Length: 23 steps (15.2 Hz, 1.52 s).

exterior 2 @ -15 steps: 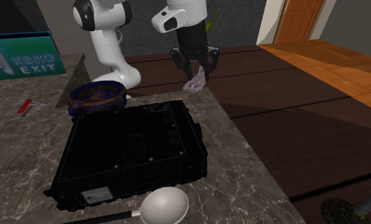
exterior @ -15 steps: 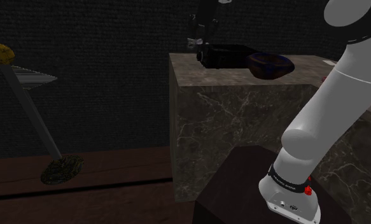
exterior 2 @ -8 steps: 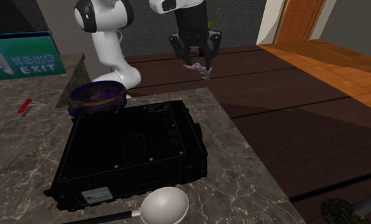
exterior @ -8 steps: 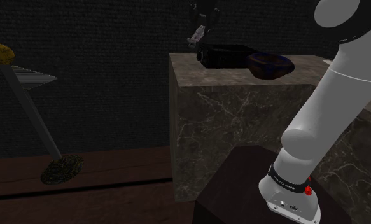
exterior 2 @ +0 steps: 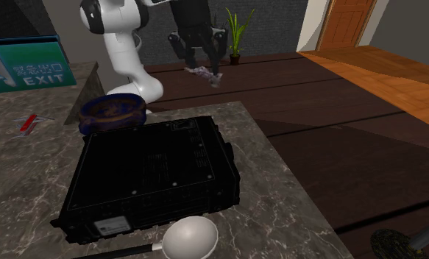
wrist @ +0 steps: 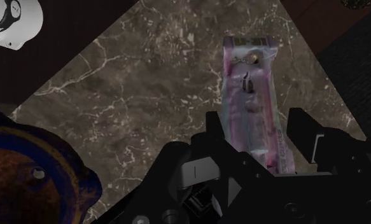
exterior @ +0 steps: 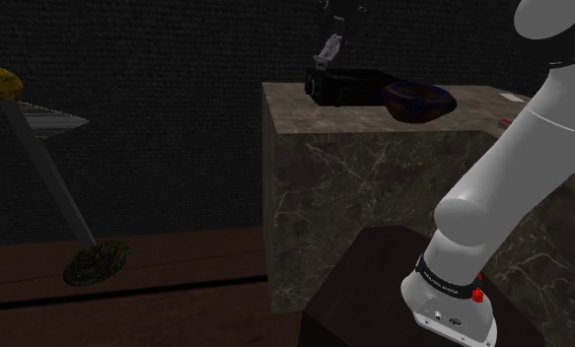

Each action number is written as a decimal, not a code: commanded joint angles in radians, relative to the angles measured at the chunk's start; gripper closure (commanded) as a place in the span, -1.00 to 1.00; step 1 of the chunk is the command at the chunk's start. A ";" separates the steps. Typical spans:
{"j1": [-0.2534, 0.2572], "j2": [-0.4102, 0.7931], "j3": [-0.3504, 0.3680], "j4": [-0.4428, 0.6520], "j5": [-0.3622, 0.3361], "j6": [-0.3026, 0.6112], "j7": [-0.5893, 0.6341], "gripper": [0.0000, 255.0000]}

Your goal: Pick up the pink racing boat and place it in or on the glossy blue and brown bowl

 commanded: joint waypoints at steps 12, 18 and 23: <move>-0.099 -0.227 -0.181 -0.170 -0.077 -0.109 -0.272 1.00; -0.136 -0.274 -0.280 -0.175 -0.136 -0.169 -0.411 1.00; -0.150 -0.316 -0.298 -0.261 -0.161 -0.127 -0.445 1.00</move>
